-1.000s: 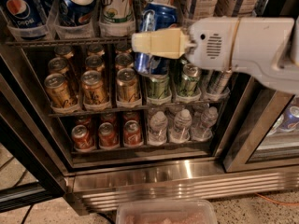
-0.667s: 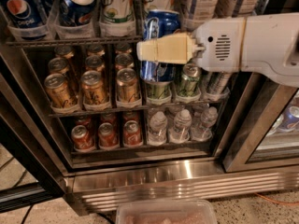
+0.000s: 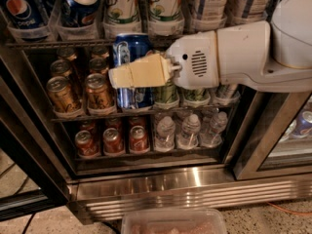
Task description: Pick pepsi can from top shelf of fridge
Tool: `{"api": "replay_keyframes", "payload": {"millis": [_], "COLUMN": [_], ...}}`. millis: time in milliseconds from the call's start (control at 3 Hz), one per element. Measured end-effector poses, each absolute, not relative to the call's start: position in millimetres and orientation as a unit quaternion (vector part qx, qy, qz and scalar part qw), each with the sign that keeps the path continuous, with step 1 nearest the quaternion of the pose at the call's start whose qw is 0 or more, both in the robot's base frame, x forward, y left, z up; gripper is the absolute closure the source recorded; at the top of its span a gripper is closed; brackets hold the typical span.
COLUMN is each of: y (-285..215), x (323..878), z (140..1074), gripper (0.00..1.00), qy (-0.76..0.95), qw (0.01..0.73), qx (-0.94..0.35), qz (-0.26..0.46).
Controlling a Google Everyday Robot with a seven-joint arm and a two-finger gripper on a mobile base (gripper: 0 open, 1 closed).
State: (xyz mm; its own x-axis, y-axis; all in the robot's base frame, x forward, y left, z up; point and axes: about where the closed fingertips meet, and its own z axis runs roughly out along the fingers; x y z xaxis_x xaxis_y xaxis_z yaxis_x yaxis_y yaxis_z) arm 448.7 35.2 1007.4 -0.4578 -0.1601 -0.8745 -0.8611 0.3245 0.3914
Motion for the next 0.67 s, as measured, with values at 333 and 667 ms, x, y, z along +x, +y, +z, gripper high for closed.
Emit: {"api": "replay_keyframes", "payload": {"millis": [333, 667], "y": [68.4, 69.4], "x": [430.7, 430.1], "z": [992.8, 992.8], "gripper": [1.0, 1.0], "qy": [0.706, 0.705], "qw": [0.341, 0.34], "qx": [-0.381, -0.382], "qz": [0.49, 0.491]}}
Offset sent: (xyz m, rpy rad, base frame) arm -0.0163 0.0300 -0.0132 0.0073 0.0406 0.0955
